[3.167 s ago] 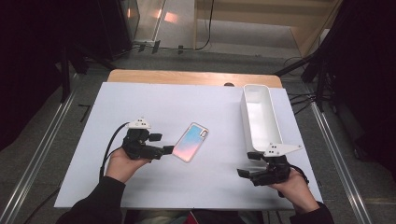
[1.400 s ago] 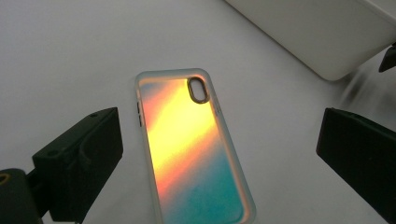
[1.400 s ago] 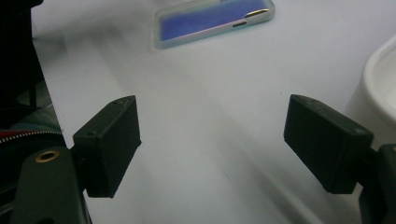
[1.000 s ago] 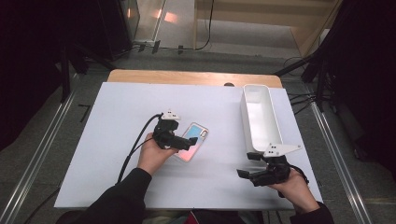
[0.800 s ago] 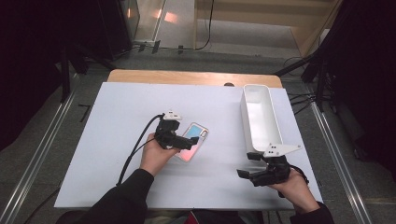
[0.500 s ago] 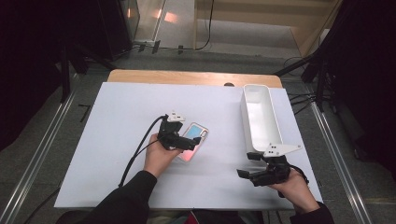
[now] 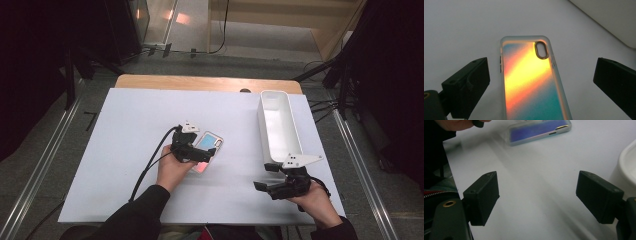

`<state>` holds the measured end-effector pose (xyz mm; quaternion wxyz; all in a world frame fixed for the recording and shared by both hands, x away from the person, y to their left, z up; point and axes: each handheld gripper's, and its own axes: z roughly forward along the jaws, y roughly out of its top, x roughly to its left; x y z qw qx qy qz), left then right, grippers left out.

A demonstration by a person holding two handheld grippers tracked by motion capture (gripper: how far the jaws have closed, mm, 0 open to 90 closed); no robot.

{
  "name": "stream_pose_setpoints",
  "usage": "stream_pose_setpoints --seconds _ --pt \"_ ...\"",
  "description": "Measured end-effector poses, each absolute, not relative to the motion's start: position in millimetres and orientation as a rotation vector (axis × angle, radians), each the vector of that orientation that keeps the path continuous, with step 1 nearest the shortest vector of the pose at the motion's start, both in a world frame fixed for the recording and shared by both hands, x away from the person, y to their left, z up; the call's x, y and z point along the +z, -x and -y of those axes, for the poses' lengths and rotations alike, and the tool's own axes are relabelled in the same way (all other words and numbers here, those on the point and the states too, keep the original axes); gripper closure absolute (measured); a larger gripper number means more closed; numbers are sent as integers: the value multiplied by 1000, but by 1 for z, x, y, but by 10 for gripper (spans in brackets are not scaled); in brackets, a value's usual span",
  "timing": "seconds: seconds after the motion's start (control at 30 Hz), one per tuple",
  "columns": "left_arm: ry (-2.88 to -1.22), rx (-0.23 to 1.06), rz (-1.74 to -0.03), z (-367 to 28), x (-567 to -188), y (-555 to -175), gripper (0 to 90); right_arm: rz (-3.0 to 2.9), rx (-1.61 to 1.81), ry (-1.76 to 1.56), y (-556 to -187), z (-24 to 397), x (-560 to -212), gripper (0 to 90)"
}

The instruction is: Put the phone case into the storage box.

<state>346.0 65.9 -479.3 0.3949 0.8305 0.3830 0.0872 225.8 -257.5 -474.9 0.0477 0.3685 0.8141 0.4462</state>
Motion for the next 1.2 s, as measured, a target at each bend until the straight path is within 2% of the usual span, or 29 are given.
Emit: stream_pose_setpoints --seconds 1.2 --pt "-2167 303 -1002 -58 -513 -337 5 -2486 1364 -1126 -226 257 -475 173"
